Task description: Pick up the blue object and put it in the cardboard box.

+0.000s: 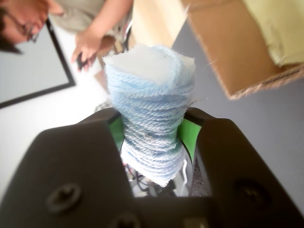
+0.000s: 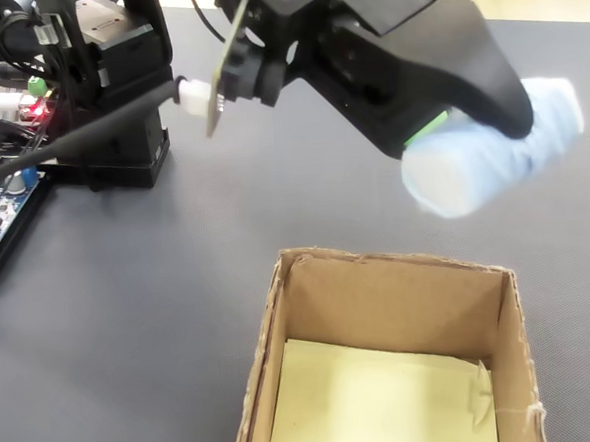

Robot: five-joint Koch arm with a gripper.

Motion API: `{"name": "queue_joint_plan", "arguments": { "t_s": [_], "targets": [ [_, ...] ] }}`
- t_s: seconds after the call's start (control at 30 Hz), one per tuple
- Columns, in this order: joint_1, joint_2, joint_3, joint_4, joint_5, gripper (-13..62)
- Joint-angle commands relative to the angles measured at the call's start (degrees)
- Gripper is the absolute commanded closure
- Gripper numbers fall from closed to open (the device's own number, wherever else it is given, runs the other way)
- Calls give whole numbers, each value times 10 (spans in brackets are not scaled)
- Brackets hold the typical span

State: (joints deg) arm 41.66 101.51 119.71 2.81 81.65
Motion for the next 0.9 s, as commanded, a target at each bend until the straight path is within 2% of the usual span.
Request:
{"name": "queue_joint_plan", "arguments": {
  "t_s": [0.0, 0.17, 0.2, 0.27, 0.33, 0.53, 0.87],
  "targets": [
    [22, -3, -76, -47, 0, 434],
    [94, -64, -77, -25, 0, 425],
    [93, -62, -74, 3, 1, 365],
    [93, -56, -62, 4, 1, 364],
    [91, -51, -59, 32, 3, 289],
    [90, -36, -41, 50, 6, 225],
    [83, -10, -28, 49, 8, 187]
  ]
}}
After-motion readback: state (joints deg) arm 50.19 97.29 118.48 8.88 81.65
